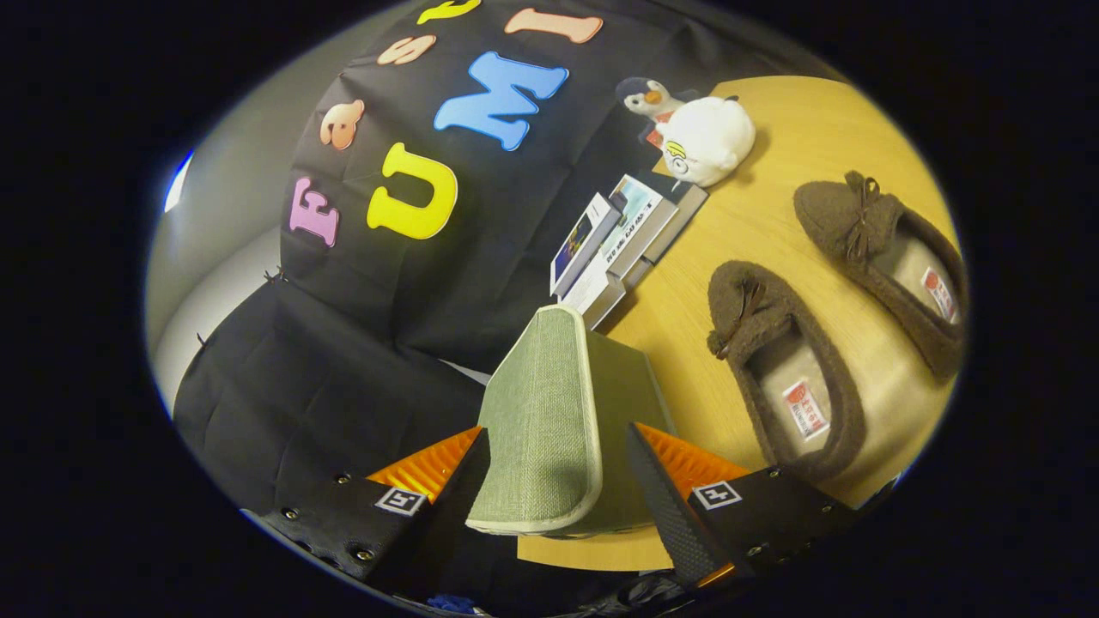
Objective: Open the storage box then place both shoes into the box .Put the left shoe in first, then the right shoe, with the right side of both shoes facing outward in a uniform manner.
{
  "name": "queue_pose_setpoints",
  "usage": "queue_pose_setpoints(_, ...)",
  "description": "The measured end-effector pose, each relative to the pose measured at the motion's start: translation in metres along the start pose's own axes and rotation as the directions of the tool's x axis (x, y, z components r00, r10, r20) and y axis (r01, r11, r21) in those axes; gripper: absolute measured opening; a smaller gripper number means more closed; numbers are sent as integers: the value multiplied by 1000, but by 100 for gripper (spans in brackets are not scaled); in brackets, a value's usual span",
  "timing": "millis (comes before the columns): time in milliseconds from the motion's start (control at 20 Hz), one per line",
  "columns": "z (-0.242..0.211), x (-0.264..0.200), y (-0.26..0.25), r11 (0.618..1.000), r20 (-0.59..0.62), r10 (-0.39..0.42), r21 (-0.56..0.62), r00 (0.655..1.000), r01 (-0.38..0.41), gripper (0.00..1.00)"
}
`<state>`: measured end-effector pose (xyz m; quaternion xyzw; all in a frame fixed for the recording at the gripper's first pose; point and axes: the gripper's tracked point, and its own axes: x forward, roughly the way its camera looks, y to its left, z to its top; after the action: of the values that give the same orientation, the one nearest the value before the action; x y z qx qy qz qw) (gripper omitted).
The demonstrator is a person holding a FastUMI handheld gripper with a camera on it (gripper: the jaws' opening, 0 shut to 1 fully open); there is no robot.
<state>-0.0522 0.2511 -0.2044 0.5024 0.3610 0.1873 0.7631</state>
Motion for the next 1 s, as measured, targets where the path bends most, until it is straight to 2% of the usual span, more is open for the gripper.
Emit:
queue_pose_setpoints(200, -16, 10, -2, 996, -52, 21, 83, 998, -16, 96)
queue_pose_setpoints(450, -29, 21, -1, 991, -107, 42, 128, 993, -28, 94)
queue_pose_setpoints(550, -31, 23, -3, 990, -124, 39, 143, 992, -21, 68)
queue_pose_setpoints(700, -36, 24, -6, 989, -145, 35, 147, 989, -13, 68)
queue_pose_setpoints(750, -34, 24, -3, 988, -156, 43, 150, 987, -19, 58)
queue_pose_setpoints(850, -34, 16, -3, 991, -165, 51, 134, 985, -29, 58)
queue_pose_setpoints(950, -33, 13, -1, 994, -182, 51, 104, 982, -32, 42)
queue_pose_setpoints(1000, -22, 15, 8, 990, -140, 84, 127, 987, -66, 42)
